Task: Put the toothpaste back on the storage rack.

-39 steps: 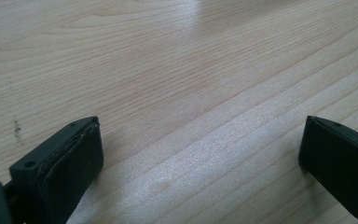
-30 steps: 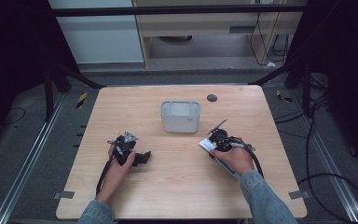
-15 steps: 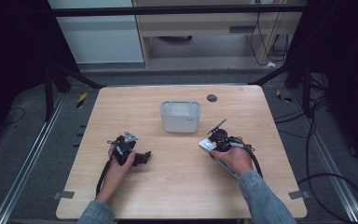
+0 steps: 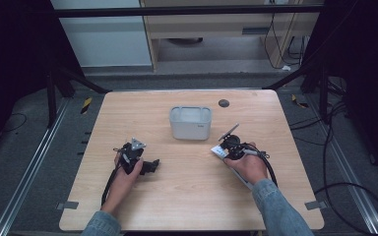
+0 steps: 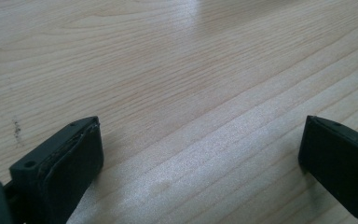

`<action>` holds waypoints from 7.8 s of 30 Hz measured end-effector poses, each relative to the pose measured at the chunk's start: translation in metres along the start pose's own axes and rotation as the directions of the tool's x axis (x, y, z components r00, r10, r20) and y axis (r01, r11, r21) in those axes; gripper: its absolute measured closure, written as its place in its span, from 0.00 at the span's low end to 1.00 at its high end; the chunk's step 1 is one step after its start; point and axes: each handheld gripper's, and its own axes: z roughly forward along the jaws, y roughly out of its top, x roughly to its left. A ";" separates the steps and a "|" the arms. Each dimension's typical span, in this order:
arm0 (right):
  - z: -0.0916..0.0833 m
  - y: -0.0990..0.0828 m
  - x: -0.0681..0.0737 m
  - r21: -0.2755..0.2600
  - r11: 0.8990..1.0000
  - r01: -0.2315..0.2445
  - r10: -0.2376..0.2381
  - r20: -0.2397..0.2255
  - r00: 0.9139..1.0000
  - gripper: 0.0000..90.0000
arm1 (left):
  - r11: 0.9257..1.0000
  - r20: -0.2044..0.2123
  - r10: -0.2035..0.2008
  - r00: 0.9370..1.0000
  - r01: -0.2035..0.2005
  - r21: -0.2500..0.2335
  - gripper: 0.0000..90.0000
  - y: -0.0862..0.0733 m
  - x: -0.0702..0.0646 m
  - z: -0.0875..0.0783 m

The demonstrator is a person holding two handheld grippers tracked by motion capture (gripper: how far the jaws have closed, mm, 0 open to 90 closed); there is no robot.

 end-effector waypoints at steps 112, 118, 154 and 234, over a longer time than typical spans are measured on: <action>-0.159 0.059 -0.037 -0.641 0.760 -0.104 0.160 0.030 0.987 0.88 | 1.000 -0.001 0.000 1.000 0.000 -0.003 0.00 0.000 0.000 0.000; -0.161 0.067 -0.031 -0.670 0.737 -0.094 0.163 0.041 0.986 0.88 | 1.000 -0.003 0.001 1.000 -0.001 -0.003 0.00 0.000 0.000 0.000; -0.156 0.135 -0.029 -0.772 0.626 -0.114 0.221 0.035 0.975 0.88 | 1.000 -0.002 -0.003 1.000 0.003 -0.004 0.00 0.000 -0.001 0.000; -0.078 0.187 0.034 -0.797 0.599 -0.078 0.128 0.000 0.992 0.87 | 1.000 0.001 0.003 1.000 -0.003 -0.001 0.00 0.000 0.000 0.000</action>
